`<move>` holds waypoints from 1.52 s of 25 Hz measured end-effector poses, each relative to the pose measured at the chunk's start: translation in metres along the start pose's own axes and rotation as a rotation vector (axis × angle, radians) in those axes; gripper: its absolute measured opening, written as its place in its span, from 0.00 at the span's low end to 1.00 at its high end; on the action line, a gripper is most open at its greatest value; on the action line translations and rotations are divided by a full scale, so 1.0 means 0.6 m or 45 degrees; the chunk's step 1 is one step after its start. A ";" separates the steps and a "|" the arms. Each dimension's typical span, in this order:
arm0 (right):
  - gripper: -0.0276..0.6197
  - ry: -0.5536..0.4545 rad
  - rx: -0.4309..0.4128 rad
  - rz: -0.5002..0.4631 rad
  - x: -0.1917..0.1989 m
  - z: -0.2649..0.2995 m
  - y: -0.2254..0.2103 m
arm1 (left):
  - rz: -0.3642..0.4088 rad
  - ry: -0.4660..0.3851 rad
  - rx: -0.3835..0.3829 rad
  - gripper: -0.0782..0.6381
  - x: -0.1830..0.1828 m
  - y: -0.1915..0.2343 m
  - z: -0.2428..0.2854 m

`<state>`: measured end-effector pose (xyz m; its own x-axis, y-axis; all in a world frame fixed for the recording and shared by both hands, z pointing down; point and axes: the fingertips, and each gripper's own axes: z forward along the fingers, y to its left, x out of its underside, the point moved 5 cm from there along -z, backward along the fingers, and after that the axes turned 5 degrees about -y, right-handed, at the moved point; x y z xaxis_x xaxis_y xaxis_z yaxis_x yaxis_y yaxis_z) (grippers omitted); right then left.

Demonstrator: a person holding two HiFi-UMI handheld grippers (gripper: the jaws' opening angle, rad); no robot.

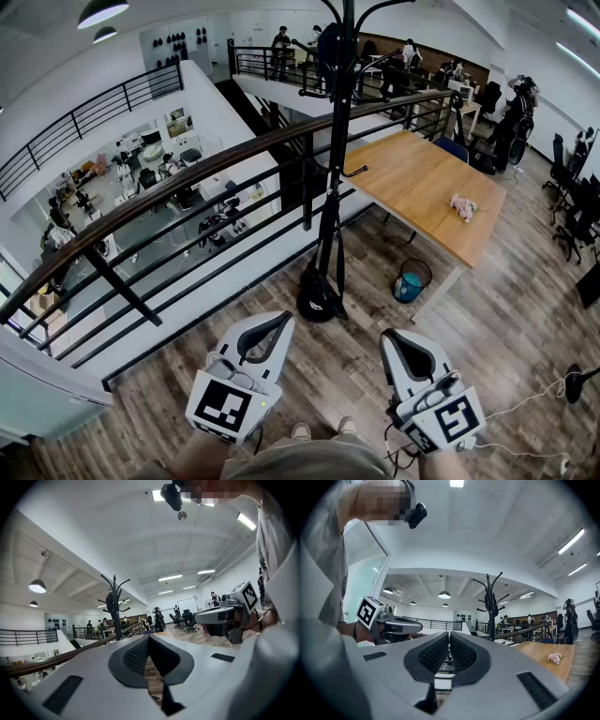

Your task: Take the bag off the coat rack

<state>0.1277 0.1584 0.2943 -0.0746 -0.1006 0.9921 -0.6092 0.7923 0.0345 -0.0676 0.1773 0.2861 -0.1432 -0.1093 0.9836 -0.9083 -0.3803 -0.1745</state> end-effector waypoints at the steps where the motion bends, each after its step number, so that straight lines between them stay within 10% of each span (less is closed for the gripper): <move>1: 0.10 0.000 -0.004 0.007 0.000 0.000 -0.002 | 0.001 -0.001 0.002 0.13 -0.001 -0.002 0.001; 14: 0.10 -0.065 0.052 0.079 -0.010 0.003 -0.001 | -0.063 -0.036 -0.042 0.14 -0.002 0.013 -0.016; 16: 0.36 -0.077 0.098 0.087 -0.009 0.009 -0.008 | -0.067 -0.052 -0.074 0.41 0.004 0.024 -0.016; 19: 0.44 -0.066 0.157 0.072 -0.005 0.013 -0.018 | -0.066 -0.046 -0.100 0.49 0.014 0.038 -0.013; 38: 0.44 0.066 0.160 0.116 0.081 0.122 -0.172 | -0.091 0.108 -0.077 0.49 0.104 0.107 0.155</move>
<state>0.1293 0.0278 0.3299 -0.0950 0.0017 0.9955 -0.6960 0.7148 -0.0677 -0.0981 0.0606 0.3322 -0.1079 -0.0049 0.9942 -0.9390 -0.3278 -0.1035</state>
